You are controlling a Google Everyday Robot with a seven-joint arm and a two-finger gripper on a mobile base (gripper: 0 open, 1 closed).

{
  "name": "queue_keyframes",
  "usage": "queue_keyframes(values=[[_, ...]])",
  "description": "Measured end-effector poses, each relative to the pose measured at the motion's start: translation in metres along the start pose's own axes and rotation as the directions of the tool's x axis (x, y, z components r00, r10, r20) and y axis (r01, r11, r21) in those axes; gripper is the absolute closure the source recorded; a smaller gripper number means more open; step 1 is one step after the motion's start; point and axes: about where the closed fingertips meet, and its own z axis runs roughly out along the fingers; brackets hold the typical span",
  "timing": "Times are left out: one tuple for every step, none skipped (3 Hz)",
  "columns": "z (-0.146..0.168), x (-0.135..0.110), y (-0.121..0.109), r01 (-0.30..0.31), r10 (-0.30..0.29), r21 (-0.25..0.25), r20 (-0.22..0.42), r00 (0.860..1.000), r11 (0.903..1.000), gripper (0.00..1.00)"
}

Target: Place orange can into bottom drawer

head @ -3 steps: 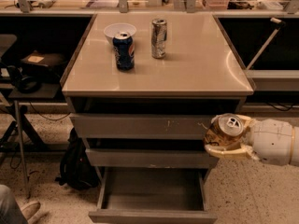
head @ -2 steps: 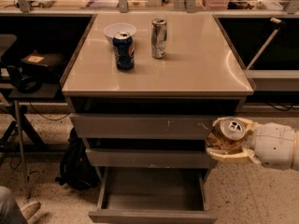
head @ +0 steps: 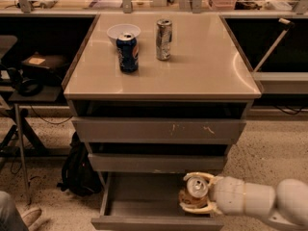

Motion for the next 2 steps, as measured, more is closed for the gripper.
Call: queue_keyframes(values=[[0.1066,0.1048,0.0536,-0.021,0.018,-0.07,-0.034,0.999,0.9973,1.0],[0.1057,0.1049,0.0534,-0.021,0.018,-0.068,-0.035,0.999,0.9975,1.0]])
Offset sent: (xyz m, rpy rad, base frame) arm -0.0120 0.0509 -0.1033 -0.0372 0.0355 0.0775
